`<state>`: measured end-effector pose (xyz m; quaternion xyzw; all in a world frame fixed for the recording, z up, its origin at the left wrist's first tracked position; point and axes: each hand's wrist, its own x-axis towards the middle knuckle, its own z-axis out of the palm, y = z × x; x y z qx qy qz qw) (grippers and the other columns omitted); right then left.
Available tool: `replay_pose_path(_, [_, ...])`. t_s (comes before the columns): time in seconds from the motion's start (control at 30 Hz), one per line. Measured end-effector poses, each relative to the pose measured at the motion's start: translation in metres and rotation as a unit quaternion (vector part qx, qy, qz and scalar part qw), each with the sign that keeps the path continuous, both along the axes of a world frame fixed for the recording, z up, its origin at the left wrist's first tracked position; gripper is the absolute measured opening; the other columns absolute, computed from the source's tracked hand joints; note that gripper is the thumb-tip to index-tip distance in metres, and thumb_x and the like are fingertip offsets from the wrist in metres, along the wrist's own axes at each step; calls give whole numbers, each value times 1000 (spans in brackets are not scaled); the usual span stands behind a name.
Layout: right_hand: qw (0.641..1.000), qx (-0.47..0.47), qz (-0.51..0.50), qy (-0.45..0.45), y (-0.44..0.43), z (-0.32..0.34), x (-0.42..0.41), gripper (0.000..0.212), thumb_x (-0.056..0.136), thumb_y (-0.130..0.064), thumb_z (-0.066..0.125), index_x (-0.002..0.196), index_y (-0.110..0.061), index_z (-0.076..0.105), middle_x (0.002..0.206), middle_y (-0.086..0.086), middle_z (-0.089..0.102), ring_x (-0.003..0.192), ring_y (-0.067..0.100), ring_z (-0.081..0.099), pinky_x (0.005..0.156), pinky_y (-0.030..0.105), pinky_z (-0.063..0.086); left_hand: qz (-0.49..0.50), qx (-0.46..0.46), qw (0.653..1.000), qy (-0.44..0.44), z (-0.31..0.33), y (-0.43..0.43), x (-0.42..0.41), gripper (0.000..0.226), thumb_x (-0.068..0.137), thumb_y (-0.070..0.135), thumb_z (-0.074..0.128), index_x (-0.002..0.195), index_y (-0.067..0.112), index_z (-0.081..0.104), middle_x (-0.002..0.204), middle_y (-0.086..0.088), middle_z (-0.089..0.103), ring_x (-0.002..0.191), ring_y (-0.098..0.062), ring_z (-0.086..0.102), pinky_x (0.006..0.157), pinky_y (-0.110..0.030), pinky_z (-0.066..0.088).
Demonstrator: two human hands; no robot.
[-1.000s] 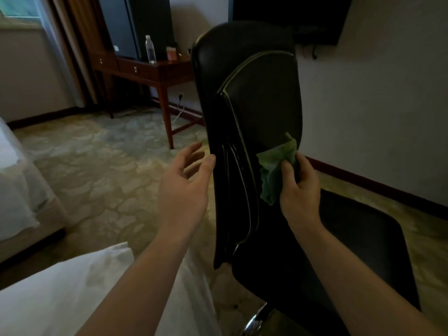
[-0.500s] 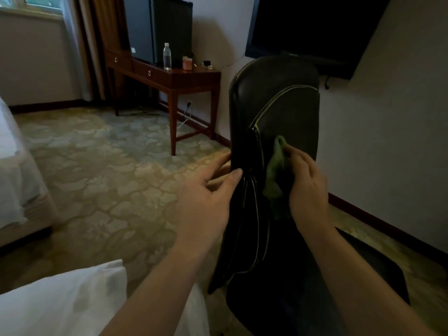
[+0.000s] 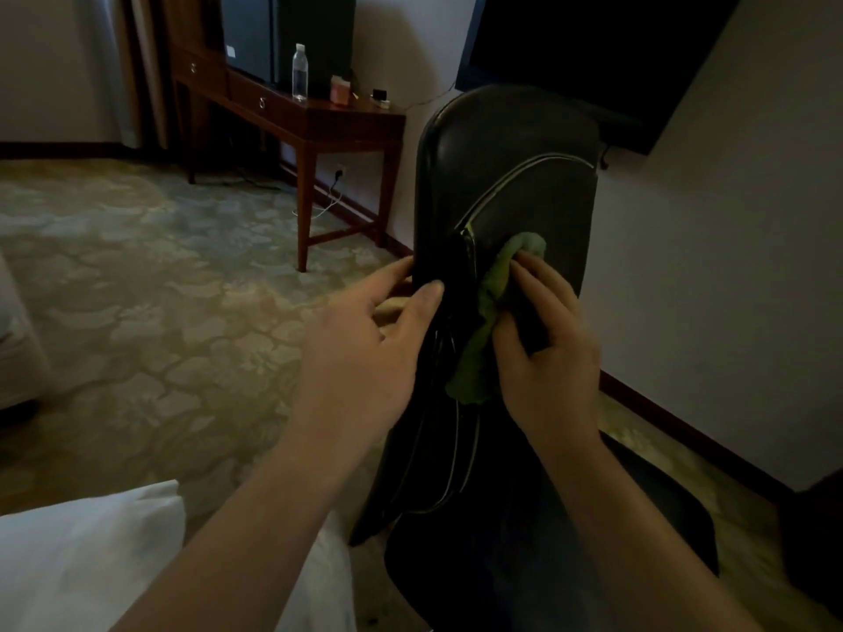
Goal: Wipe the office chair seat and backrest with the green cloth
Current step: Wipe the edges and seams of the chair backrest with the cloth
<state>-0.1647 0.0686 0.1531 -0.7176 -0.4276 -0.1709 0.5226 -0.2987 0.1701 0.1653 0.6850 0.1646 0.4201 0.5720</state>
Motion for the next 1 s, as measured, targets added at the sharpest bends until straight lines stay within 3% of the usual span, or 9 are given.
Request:
replay_pose_path(0.17, [997, -5, 6, -80, 1, 7, -3, 47, 89, 0, 64, 135, -7, 57, 144, 3, 48, 134, 9, 45, 109, 21, 40, 26, 27, 998, -47, 12, -1, 4, 34, 100, 24, 62, 127, 44, 60, 100, 29, 71, 96, 11, 67, 77, -9, 53])
replay_pose_path(0.37, [999, -35, 31, 25, 4, 11, -15, 42, 95, -33, 59, 137, -35, 50, 146, -8, 38, 132, -4, 36, 107, 11, 35, -15, -12, 998, -66, 14, 5, 3, 36, 98, 16, 63, 116, 48, 61, 100, 26, 73, 92, 2, 72, 74, -14, 57])
replay_pose_path(0.47, [999, -30, 24, 33, 4, 16, -16, 44, 93, -25, 64, 135, -34, 52, 135, -13, 47, 124, -8, 43, 99, 7, 39, -25, -29, 997, -70, 16, 8, 5, 37, 97, 14, 64, 123, 40, 62, 98, 24, 74, 90, 1, 73, 73, -13, 57])
replay_pose_path(0.63, [997, -34, 47, -48, 1, 22, -13, 45, 91, -8, 66, 132, -25, 55, 127, -9, 50, 119, -7, 48, 96, 6, 41, -28, -36, 997, -65, 15, 10, 7, 36, 96, 17, 64, 128, 34, 64, 99, 22, 75, 94, -1, 73, 79, -19, 59])
replay_pose_path(0.83, [993, -63, 55, -83, -2, 26, -6, 43, 94, -8, 61, 135, -20, 56, 128, -9, 47, 118, -9, 45, 97, 6, 40, -7, -14, 999, -52, 12, 7, 6, 37, 97, 23, 62, 130, 41, 59, 105, 23, 74, 100, -1, 71, 84, -23, 59])
replay_pose_path(1.0, [990, -77, 61, -105, 0, 37, -3, 42, 95, -9, 61, 135, -18, 56, 129, -8, 45, 115, -8, 45, 97, 5, 39, -44, -51, 997, -41, 10, 11, 4, 38, 99, 22, 59, 136, 32, 60, 109, 12, 75, 107, -6, 71, 94, -31, 57])
